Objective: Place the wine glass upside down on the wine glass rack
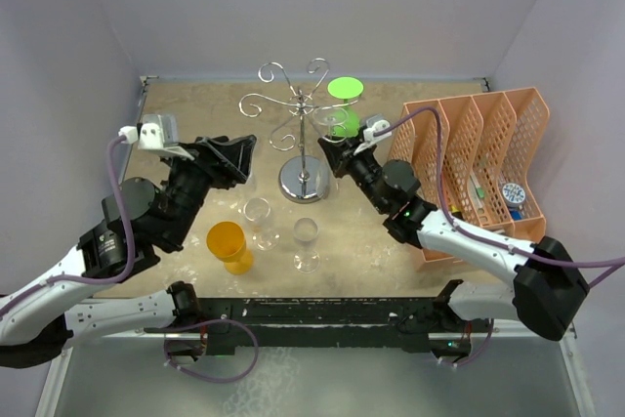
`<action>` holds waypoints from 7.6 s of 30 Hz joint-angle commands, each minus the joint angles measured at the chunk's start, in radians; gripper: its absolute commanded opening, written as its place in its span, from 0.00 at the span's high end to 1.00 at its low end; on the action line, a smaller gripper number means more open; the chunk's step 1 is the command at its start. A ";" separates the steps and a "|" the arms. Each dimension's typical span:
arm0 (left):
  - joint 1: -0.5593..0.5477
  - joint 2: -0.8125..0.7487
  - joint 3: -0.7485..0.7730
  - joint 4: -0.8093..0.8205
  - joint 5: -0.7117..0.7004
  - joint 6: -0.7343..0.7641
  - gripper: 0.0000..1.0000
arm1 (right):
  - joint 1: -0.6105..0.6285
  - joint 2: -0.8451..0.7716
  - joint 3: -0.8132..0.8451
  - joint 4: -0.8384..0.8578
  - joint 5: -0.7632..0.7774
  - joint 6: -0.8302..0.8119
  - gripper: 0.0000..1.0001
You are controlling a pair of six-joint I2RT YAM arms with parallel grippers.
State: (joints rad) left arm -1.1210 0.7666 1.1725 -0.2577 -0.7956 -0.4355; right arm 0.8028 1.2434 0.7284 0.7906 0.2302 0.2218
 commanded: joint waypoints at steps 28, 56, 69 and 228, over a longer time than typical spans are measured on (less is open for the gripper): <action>-0.004 0.000 0.031 0.026 0.011 -0.014 0.40 | 0.004 -0.114 -0.071 0.105 0.032 -0.061 1.00; -0.004 0.005 0.036 0.005 0.007 -0.005 0.40 | 0.003 -0.093 -0.081 0.096 0.045 -0.080 0.61; -0.004 0.004 0.022 -0.050 -0.016 -0.020 0.36 | 0.003 -0.237 -0.116 -0.039 0.048 0.005 0.47; 0.698 -0.208 0.059 0.040 0.565 -0.293 1.00 | 0.236 0.149 0.682 -0.159 -0.283 0.842 0.47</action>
State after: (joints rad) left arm -0.4274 0.5587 1.2530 -0.3759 -0.4038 -0.6975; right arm 1.0351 1.4315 1.4273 0.4595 -0.0547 0.9947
